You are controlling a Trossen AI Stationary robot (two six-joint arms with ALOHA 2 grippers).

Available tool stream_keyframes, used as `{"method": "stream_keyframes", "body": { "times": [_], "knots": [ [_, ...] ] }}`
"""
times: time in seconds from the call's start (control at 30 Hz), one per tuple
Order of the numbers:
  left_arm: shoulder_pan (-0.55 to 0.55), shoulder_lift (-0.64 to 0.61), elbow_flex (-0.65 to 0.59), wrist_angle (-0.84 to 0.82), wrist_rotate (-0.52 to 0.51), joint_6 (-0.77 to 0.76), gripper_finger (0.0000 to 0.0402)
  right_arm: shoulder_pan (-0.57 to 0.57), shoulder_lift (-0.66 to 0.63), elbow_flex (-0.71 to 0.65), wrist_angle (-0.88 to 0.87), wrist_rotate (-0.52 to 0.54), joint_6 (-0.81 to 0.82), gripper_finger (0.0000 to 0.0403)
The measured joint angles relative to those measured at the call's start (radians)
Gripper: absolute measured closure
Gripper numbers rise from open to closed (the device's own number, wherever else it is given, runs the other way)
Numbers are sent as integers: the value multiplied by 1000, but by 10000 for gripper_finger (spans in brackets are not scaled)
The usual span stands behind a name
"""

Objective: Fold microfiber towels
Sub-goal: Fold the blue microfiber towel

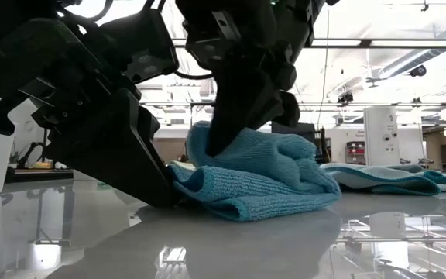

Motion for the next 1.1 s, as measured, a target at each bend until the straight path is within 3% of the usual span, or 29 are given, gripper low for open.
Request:
{"method": "stream_keyframes", "body": {
  "times": [0.27, 0.7, 1.1],
  "knots": [
    [0, 0, 0, 0, 0, 0, 286, 0, 2, 3, 26, 0, -13, 388],
    [0, 0, 0, 0, 0, 0, 286, 23, 4, 14, 79, -1, -40, 283],
    [-9, -42, 2, -19, 12, 0, 286, 58, -46, 62, 13, 1, -151, 244]
  ]
}}
